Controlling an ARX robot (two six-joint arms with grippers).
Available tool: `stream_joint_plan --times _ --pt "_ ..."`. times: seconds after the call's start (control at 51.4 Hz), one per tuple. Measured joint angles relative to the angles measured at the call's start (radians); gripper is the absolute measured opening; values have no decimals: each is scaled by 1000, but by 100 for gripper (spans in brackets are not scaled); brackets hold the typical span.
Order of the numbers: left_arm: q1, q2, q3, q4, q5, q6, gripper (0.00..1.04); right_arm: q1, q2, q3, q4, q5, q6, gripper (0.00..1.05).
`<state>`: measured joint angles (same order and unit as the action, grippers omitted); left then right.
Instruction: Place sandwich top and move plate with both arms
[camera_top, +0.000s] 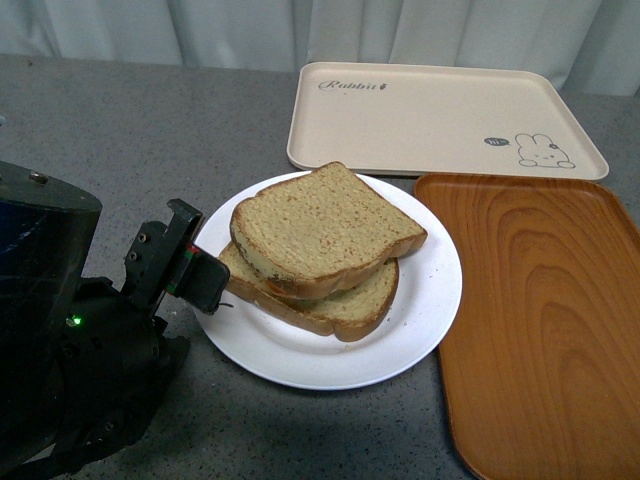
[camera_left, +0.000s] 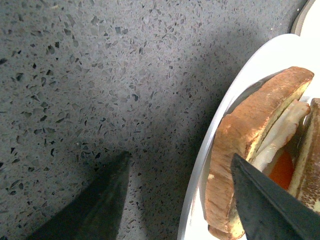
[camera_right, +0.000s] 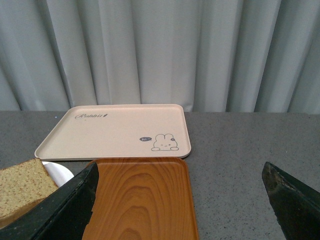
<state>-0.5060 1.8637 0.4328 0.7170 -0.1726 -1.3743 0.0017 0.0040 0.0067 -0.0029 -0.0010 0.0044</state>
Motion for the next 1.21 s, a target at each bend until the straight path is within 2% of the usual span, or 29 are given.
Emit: stream_joint_plan --times 0.175,0.292,0.369,0.622,0.991,1.205 --pt "0 1 -2 5 0 -11 38 0 0 0 0 0 0 96" --pt "2 0 -3 26 7 -15 15 0 0 0 0 0 0 96" --pt "2 -5 -6 37 13 -8 5 0 0 0 0 0 0 96" --pt "8 -18 -10 56 8 5 4 0 0 0 0 0 0 96" --pt "143 -237 -25 -8 -3 65 4 0 0 0 0 0 0 96" --pt "164 -238 90 -56 6 90 4 0 0 0 0 0 0 96"
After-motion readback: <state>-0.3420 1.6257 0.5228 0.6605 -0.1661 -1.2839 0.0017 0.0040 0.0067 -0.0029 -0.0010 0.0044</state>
